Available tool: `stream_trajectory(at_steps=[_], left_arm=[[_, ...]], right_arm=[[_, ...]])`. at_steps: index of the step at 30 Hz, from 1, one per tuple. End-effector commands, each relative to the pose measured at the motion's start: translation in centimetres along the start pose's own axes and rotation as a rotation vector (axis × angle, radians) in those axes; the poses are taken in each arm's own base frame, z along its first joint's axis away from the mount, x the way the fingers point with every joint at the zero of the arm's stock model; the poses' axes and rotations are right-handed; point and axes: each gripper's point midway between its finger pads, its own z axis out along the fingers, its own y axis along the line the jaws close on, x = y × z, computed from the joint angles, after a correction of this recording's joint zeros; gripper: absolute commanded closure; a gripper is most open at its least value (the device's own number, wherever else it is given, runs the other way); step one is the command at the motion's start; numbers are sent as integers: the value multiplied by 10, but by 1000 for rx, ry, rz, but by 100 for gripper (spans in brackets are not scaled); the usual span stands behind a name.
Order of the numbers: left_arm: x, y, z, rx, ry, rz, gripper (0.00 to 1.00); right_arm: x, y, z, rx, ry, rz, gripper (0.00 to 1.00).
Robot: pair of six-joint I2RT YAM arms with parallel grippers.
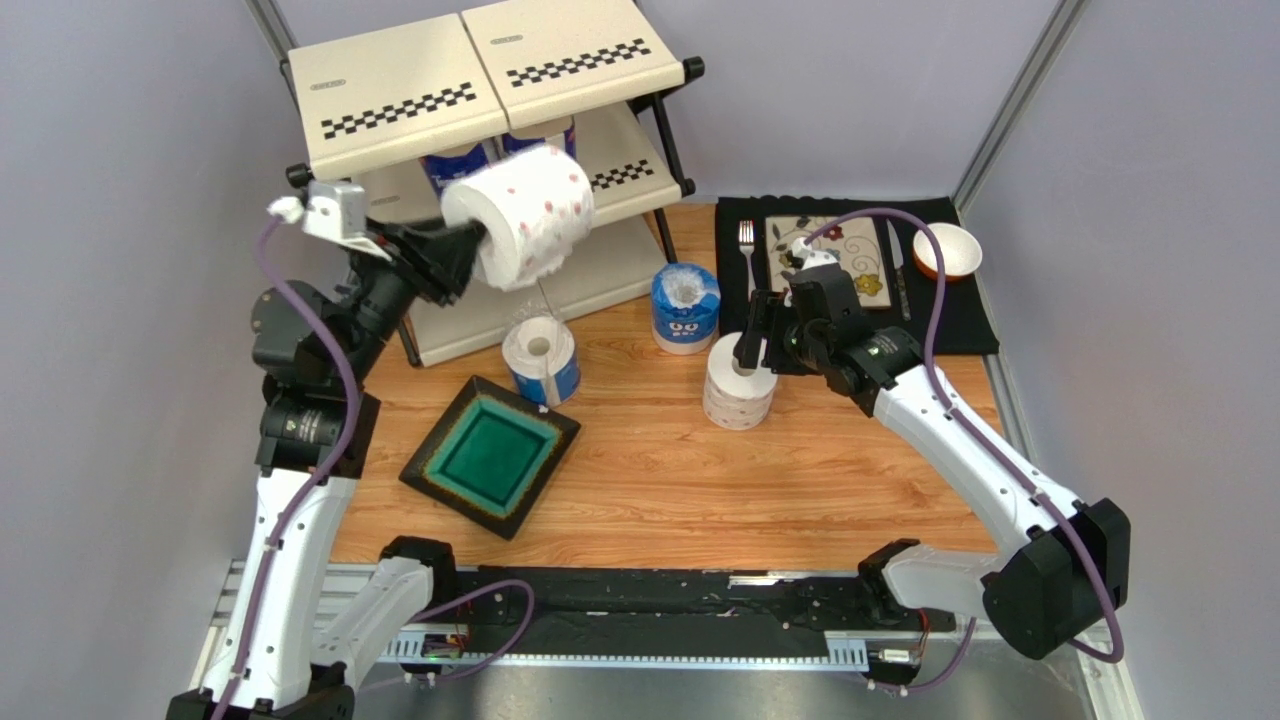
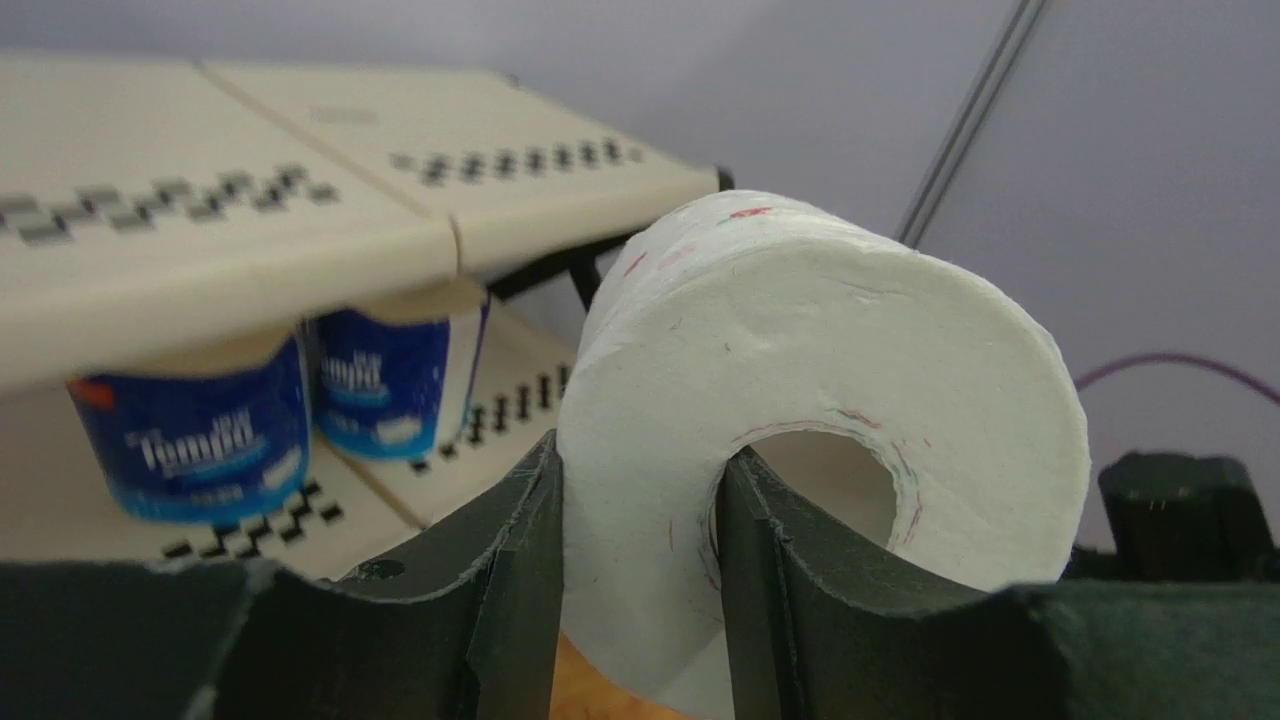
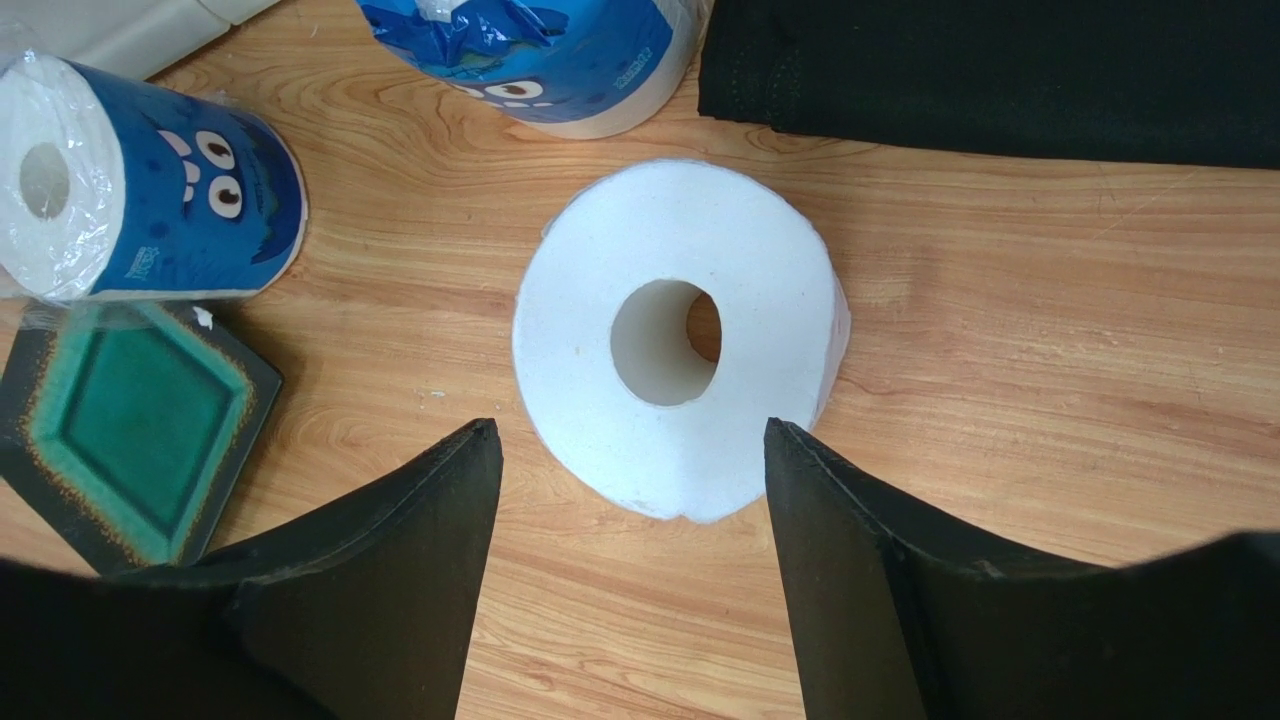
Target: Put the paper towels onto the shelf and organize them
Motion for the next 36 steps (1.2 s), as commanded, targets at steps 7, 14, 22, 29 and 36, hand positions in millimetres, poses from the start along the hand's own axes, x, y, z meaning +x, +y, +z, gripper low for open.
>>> stream_trajectory(at_steps=[7, 14, 22, 29, 36], left_arm=[[185, 20, -90, -121, 588, -215, 77], [224, 21, -128, -150, 760, -182, 80], [277, 8, -138, -147, 895, -109, 82], [292, -10, -131, -156, 929, 45, 83], [316, -27, -132, -133, 972, 109, 84]], right_arm=[[-14, 8, -17, -44, -49, 20, 32], [-10, 8, -16, -43, -42, 18, 32], [-8, 5, -16, -36, -41, 19, 32], [-9, 3, -16, -26, -45, 13, 32], [-8, 4, -13, -25, -38, 8, 32]])
